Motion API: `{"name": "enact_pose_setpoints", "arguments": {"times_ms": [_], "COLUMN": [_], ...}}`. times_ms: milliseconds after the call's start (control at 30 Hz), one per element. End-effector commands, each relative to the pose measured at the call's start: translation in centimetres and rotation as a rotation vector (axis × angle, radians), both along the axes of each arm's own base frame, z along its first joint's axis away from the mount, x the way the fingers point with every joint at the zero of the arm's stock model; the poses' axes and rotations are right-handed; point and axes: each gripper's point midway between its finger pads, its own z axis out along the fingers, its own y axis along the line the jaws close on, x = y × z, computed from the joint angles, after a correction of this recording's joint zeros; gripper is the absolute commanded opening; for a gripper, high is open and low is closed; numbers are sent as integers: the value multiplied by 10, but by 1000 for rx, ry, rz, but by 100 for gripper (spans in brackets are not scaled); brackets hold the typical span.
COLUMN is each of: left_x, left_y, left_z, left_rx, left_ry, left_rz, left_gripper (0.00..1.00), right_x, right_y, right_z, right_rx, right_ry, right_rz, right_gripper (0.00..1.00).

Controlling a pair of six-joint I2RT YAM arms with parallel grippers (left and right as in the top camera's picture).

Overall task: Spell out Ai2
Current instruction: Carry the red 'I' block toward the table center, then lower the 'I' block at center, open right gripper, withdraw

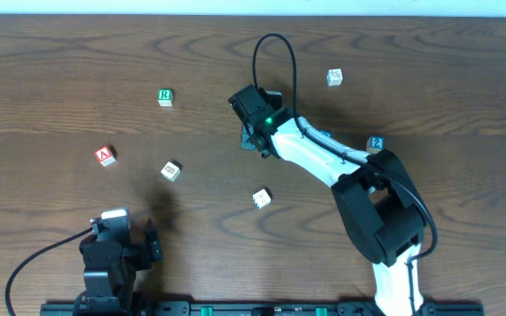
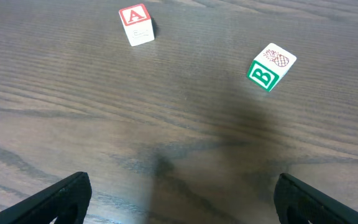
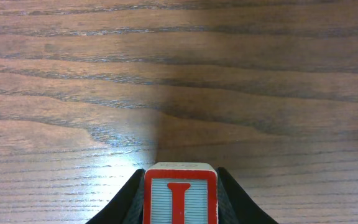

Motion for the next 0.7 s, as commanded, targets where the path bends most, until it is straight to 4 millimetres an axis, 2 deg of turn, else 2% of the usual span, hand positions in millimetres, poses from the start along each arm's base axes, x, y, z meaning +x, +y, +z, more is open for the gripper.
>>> {"name": "enact_pose_setpoints", "arguments": {"times_ms": [0, 67, 367, 500, 600, 667], "left_x": [-8, -8, -8, -8, -8, -8], "left_y": [2, 2, 2, 2, 2, 2], "left_z": [-19, -19, -19, -19, -19, -19], "left_rx": [10, 10, 10, 10, 10, 10], "left_ry": [66, 66, 66, 66, 66, 66], "left_rz": [10, 10, 10, 10, 10, 9], "left_gripper": [95, 95, 95, 95, 95, 95], "right_x": [-4, -4, -4, 1, 16, 25], "right_y": [0, 0, -1, 1, 5, 8], "right_z": [-8, -8, -8, -5, 17, 39], "right_rx": [-17, -17, -18, -22, -35, -48], "right_ry": [11, 11, 12, -6, -48, -92], "right_rz": [-11, -11, -11, 21, 97, 141], "right_gripper": [32, 37, 41, 48, 61, 63]}}
